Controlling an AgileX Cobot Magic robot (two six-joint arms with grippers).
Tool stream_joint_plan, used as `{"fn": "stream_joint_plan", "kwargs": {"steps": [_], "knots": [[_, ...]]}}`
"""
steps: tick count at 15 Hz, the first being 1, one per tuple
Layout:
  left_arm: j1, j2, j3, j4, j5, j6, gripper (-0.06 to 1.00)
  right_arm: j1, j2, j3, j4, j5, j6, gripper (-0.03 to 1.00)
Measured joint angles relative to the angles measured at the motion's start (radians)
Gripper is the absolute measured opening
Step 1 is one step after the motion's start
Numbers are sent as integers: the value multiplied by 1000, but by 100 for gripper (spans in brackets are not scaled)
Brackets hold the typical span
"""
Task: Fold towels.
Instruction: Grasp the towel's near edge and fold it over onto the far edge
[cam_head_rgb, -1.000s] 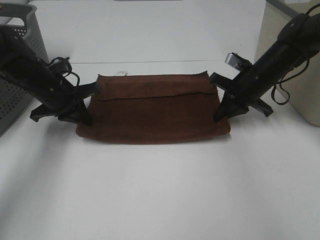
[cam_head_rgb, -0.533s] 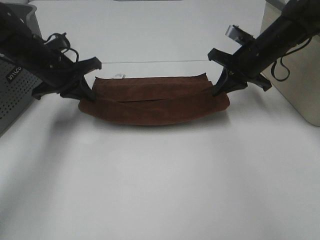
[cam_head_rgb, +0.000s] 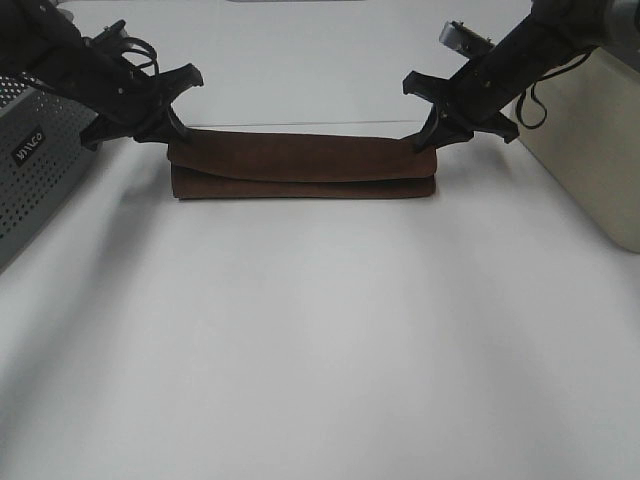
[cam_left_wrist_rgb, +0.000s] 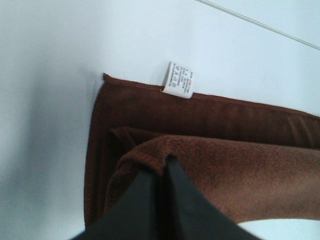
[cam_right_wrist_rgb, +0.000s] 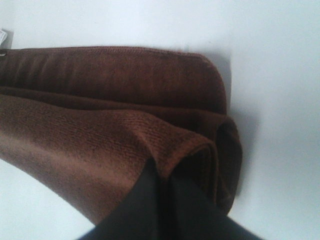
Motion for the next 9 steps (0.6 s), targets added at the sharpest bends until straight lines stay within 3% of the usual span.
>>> {"fn": "stream_joint_plan", "kwargs": {"steps": [3, 4, 5, 6, 7, 8, 9], "knots": [[0, 72, -49, 0, -12, -3, 4, 0, 74, -55, 6, -3, 0, 1], [0, 80, -54, 0, -3, -3, 11, 0, 82, -55, 7, -6, 0, 7], [0, 81, -60, 4, 6, -3, 23, 0, 83, -56, 9, -8, 0, 20], [3, 81, -61, 7, 14, -4, 43, 0, 82, -56, 14, -9, 1, 39], [5, 81, -62, 7, 38, -6, 74, 0, 66, -61, 13, 0, 1, 70], [5, 81, -62, 7, 38, -6, 74, 0, 66, -61, 13, 0, 1, 70], [5, 81, -62, 8, 44, -7, 81, 0, 31, -62, 1, 13, 3, 79]]}}
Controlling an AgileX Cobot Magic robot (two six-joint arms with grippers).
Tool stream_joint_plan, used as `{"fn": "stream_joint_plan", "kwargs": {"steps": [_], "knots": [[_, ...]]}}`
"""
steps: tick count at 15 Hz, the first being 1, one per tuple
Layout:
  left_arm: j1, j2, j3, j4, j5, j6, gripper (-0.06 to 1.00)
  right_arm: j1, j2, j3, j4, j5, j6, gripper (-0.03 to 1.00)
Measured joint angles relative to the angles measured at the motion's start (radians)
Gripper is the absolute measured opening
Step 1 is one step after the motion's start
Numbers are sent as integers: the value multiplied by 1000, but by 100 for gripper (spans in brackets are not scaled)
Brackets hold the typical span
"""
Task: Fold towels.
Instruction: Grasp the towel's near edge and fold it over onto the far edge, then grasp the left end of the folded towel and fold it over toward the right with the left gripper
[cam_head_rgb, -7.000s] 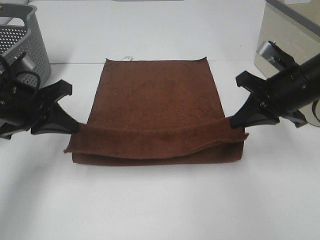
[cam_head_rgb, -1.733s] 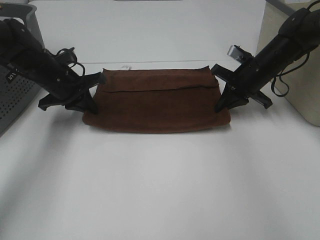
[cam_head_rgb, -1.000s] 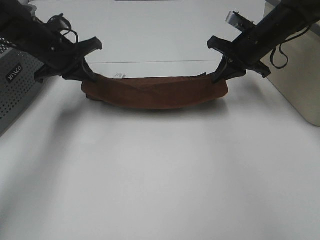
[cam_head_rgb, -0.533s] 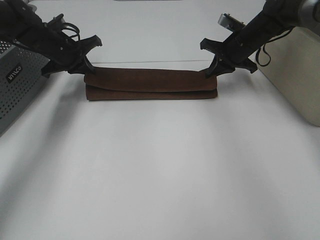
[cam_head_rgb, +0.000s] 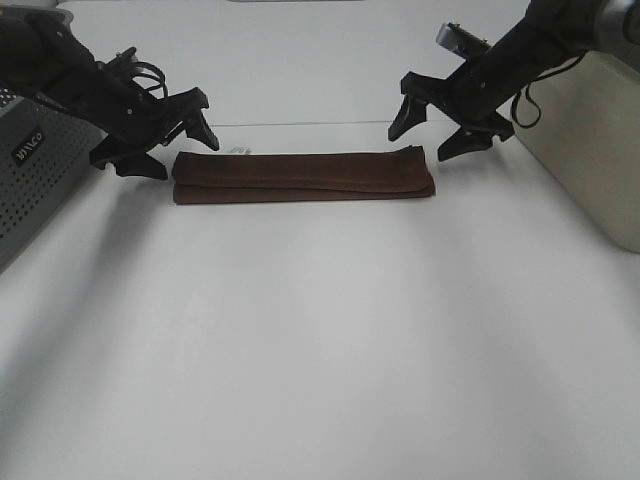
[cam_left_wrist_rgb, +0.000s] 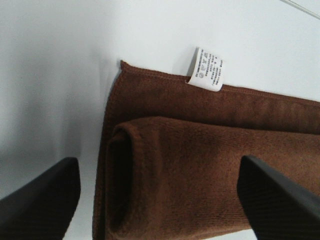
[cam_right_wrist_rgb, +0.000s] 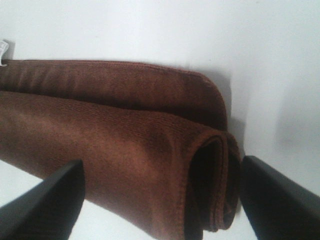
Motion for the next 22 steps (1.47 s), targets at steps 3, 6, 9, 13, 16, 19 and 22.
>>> {"fn": "stream_joint_plan", "kwargs": {"steps": [3, 6, 9, 13, 16, 19, 22], "knots": [[1, 4, 0, 1, -1, -3, 78, 0, -20, -2, -1, 15, 0, 81], [0, 30, -2, 0, -2, -3, 75, 0, -20, -2, 0, 22, 4, 81], [-3, 48, -8, -2, -6, -3, 64, 0, -20, -2, 7, 23, 4, 81], [-13, 62, -8, -2, -15, -4, 19, 0, -20, -2, 25, 34, 4, 81], [-18, 62, -8, -2, -17, -4, 5, 1, -25, -2, 66, 65, 4, 81], [-17, 23, -8, 64, 1, -27, 5, 2, -60, -2, 79, 66, 4, 81], [-14, -69, -26, 222, 63, -121, 5, 2, -75, -2, 100, 70, 4, 81]]}}
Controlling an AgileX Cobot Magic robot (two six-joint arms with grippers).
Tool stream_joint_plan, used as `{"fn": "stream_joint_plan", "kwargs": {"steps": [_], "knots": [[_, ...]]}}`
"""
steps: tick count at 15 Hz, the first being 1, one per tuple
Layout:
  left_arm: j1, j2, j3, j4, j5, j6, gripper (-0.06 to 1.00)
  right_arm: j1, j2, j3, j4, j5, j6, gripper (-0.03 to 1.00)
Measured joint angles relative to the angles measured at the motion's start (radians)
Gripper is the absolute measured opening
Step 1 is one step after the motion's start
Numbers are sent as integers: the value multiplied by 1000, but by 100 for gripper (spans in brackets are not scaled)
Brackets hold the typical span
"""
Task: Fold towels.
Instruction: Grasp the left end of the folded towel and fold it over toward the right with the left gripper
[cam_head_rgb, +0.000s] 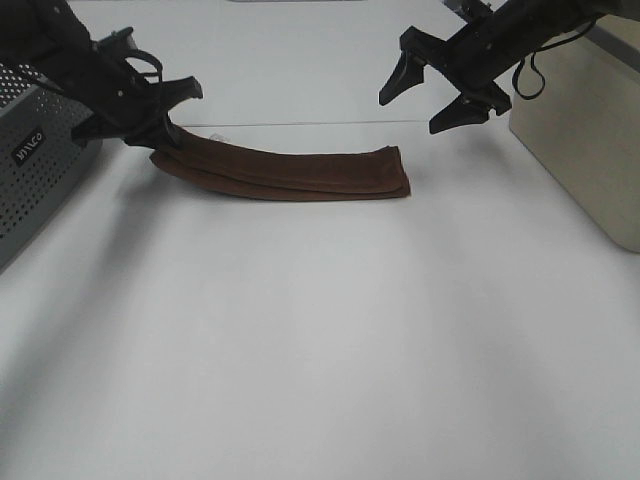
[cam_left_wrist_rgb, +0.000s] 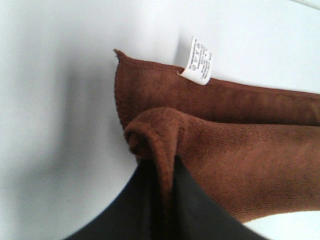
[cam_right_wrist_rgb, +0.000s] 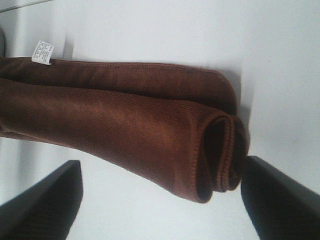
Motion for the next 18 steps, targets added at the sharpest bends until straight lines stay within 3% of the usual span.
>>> {"fn": "stream_joint_plan", "kwargs": {"steps": [2, 5, 6, 8, 11, 14, 16, 17, 18], "knots": [[-10, -37, -53, 63, 75, -44, 5, 0, -1, 0, 33, 10, 0, 81], [-74, -40, -168, 54, 154, -99, 5, 0, -1, 0, 64, 58, 0, 81], [-137, -37, -213, 28, 154, -122, 5, 0, -10, 0, 58, 74, 0, 81], [-193, -22, -225, -14, 100, -151, 5, 0, -42, 0, 15, 75, 0, 81], [-258, 33, -225, -93, -48, -166, 7, 0, -109, 0, -161, 76, 61, 81], [-303, 79, -225, -180, -167, -167, 28, 0, -118, 0, -292, 77, 158, 81], [-327, 93, -225, -209, -213, -168, 46, 0, -118, 0, -307, 77, 167, 81], [-336, 94, -225, -213, -226, -168, 62, 0, -118, 0, -307, 77, 167, 81], [-337, 93, -225, -216, -235, -167, 67, 0, -118, 0, -307, 77, 168, 81]]}}
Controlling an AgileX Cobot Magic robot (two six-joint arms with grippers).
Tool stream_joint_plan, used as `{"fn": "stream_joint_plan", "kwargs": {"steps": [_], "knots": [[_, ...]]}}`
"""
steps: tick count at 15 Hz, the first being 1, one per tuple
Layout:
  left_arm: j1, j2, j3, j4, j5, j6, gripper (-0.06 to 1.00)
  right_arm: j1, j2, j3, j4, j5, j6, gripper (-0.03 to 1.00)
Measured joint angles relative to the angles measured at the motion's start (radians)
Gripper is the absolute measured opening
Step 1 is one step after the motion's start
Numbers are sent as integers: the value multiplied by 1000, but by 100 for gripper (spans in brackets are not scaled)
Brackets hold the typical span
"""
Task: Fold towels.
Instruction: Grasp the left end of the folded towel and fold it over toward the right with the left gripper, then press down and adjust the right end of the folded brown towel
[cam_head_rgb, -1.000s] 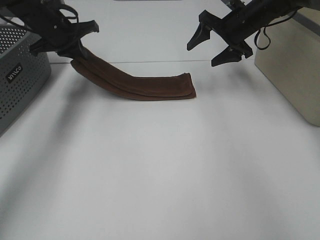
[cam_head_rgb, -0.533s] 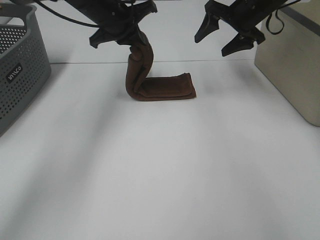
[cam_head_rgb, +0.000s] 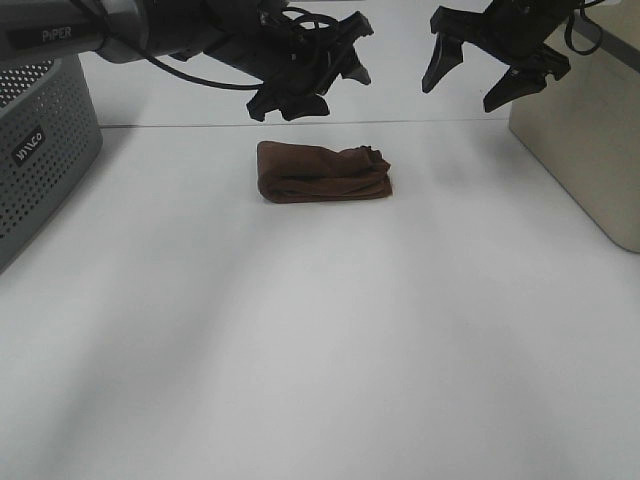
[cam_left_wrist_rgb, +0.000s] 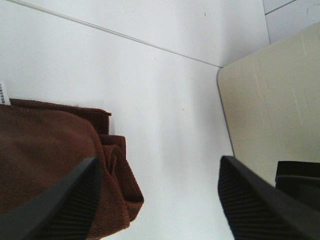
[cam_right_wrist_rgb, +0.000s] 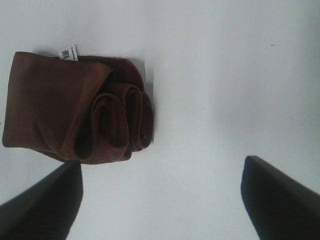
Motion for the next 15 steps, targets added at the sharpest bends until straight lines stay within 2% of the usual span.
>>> {"fn": "stream_joint_plan", "kwargs": {"steps": [2, 3, 5, 7, 9, 11, 13, 15], "knots": [[7, -7, 0, 4, -8, 11, 70, 0, 0, 0, 28, -2, -3, 81], [20, -21, 0, 26, -8, 35, 70, 0, 0, 0, 88, -10, -15, 81], [65, -74, 0, 84, 0, 92, 71, 10, 13, 0, 242, -27, -94, 81], [125, -121, 0, 126, 36, 121, 71, 52, 60, 0, 428, -41, -221, 81], [177, -138, 0, 142, 98, 125, 71, 109, 122, 0, 582, -65, -337, 81], [207, -138, 0, 147, 168, 128, 71, 156, 179, 0, 691, -91, -408, 81], [219, -138, 0, 152, 206, 128, 71, 163, 221, 0, 716, -97, -420, 81], [220, -138, 0, 154, 223, 128, 71, 143, 249, 0, 703, -105, -372, 81]]}}
